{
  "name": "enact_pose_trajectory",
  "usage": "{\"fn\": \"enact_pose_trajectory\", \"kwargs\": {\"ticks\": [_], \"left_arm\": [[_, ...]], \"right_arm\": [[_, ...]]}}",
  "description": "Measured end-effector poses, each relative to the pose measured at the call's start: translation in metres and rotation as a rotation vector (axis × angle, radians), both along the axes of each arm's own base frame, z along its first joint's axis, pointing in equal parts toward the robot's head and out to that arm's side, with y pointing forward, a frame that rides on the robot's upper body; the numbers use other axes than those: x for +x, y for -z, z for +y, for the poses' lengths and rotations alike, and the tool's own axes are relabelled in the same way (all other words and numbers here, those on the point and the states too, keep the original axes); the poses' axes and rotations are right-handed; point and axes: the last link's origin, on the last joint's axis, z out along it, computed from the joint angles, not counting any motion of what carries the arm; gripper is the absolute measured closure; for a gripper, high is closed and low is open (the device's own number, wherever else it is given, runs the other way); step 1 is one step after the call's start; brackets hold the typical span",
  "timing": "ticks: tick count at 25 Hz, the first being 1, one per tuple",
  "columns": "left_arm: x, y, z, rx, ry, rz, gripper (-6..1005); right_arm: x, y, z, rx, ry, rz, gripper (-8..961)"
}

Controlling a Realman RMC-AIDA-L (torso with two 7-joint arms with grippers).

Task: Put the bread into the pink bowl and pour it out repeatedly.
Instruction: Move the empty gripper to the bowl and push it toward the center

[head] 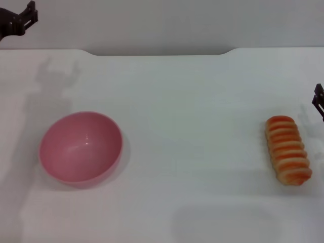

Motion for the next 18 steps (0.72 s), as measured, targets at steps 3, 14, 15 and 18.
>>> {"fn": "enact_pose_trajectory", "kwargs": {"ticks": [3, 14, 15, 18], "left_arm": [[0.001, -0.012, -0.011, 0.029, 0.006, -0.056, 155], [0.007, -0.025, -0.027, -0.032, 0.054, -0.218, 156], [0.007, -0.025, -0.027, -0.032, 0.054, -0.218, 156], [0.003, -0.027, -0.017, -0.114, 0.037, -0.253, 156]], "right_arm": [[0.000, 0.000, 0.000, -0.001, -0.001, -0.001, 118], [-0.001, 0.001, 0.001, -0.007, -0.005, -0.005, 118], [-0.001, 0.001, 0.001, -0.007, -0.004, -0.005, 118], [-0.001, 0.001, 0.001, -0.008, -0.004, -0.006, 118]]}}
